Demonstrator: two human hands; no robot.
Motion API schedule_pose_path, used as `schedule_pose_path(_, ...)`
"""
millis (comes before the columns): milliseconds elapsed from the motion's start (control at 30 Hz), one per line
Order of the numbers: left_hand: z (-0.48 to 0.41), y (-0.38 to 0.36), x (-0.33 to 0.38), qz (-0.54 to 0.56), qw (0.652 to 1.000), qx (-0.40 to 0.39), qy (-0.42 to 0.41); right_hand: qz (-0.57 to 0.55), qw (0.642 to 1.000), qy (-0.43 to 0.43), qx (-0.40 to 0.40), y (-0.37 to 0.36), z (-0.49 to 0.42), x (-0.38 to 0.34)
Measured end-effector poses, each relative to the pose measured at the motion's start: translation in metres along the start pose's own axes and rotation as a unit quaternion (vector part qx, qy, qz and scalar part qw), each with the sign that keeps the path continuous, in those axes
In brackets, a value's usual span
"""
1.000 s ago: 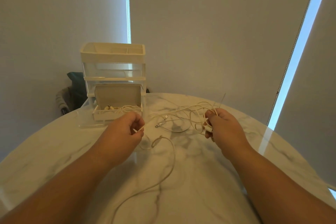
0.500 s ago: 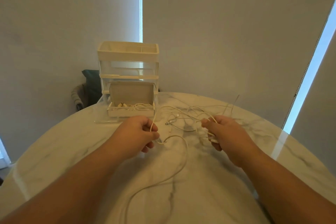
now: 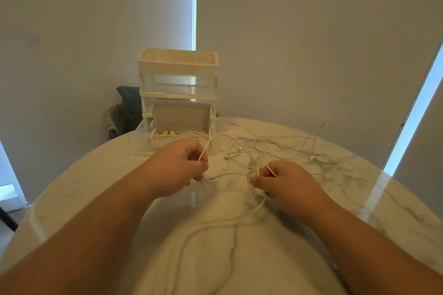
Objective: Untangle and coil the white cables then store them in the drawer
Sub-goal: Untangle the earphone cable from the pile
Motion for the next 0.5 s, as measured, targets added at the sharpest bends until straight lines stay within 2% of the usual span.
schedule_pose_path(133,0.004,-0.001,0.008,-0.046,0.998,-0.036,-0.021,0.018,0.997,-0.005,0.069,0.015,-0.012,0.008)
schedule_pose_path(333,0.006,-0.009,0.011,-0.015,0.999,-0.033,-0.015,-0.001,0.990,0.006,0.142,0.028,-0.019,0.012)
schedule_pose_path(500,0.007,-0.021,0.013,-0.011,0.998,-0.049,-0.034,-0.023,0.994,0.005,0.109,0.023,-0.022,0.016)
Point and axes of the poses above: each hand's wrist, its own z-axis away from the middle knuckle, its own y-axis out of the back of the hand, x = y × z, the point moved 7 cm from there along -z, towards the middle knuckle, and after that the axes turned 6 degrees about -y, right-handed, at the moved point
